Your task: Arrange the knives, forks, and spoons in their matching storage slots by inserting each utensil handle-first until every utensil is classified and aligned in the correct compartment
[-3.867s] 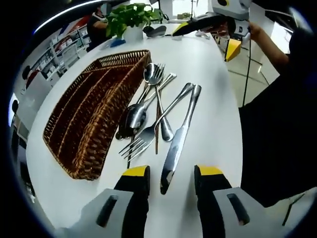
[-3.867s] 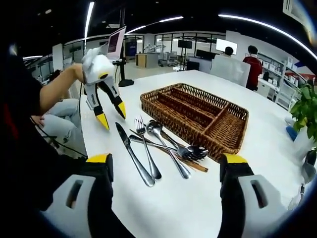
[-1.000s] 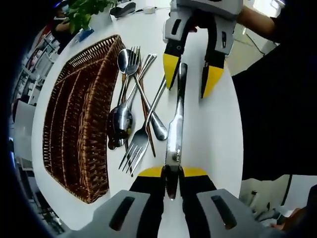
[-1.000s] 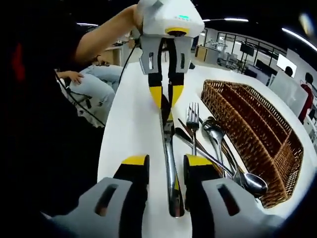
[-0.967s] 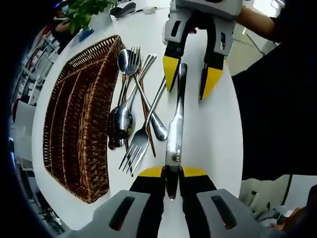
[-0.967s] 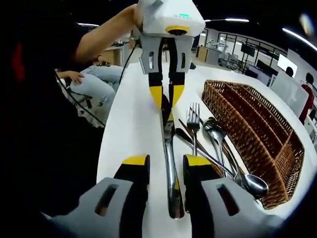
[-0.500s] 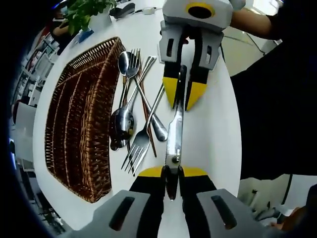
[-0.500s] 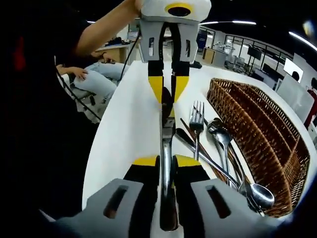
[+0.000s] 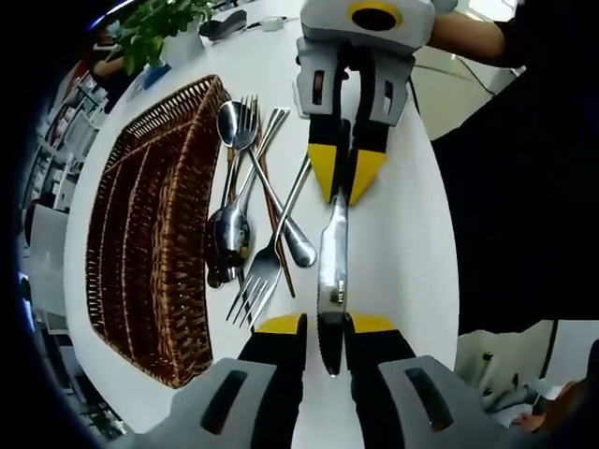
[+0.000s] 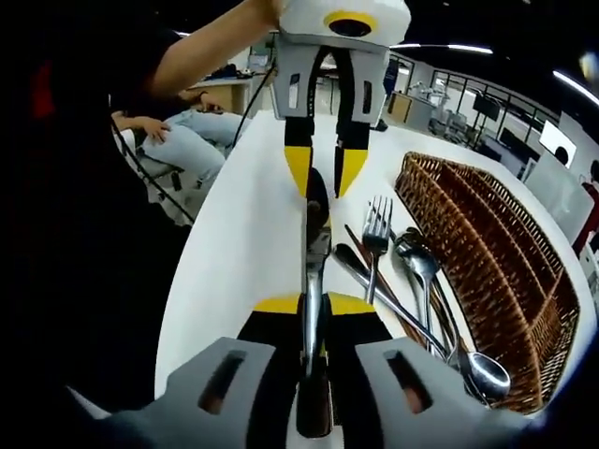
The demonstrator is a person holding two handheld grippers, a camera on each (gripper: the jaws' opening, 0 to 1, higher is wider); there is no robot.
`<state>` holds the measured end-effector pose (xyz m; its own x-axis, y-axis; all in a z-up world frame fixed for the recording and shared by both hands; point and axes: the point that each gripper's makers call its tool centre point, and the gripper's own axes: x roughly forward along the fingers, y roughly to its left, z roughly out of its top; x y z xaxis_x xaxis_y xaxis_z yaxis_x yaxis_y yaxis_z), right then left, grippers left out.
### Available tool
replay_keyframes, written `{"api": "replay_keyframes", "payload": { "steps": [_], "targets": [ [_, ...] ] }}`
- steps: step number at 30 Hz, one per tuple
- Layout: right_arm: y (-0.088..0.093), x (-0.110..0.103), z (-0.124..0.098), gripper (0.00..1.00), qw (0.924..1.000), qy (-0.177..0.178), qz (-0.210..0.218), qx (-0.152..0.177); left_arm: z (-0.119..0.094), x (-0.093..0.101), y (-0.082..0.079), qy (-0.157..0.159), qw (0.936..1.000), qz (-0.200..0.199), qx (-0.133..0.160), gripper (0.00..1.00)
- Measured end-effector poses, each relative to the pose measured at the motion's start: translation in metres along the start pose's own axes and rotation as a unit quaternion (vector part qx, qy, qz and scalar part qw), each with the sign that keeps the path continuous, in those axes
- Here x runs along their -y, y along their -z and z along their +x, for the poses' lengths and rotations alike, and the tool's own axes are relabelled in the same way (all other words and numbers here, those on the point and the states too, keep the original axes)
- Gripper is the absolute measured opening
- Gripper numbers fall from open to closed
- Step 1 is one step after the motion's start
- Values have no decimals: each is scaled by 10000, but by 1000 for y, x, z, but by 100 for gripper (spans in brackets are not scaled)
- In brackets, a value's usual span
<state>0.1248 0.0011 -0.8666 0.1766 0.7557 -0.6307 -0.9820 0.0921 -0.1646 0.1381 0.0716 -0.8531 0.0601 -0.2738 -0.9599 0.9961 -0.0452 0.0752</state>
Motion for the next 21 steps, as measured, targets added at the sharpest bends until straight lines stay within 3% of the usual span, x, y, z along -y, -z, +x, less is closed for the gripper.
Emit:
{"api": "replay_keyframes", "payload": {
  "steps": [9, 21],
  "targets": [
    [-10, -4, -3, 6, 9999, -51, 62, 86, 1, 7, 2, 34, 9999, 163, 26, 13],
    [-35, -3, -9, 6, 9996, 45, -16, 270, -24, 6, 6, -80, 9998, 184, 90, 13]
  ]
}}
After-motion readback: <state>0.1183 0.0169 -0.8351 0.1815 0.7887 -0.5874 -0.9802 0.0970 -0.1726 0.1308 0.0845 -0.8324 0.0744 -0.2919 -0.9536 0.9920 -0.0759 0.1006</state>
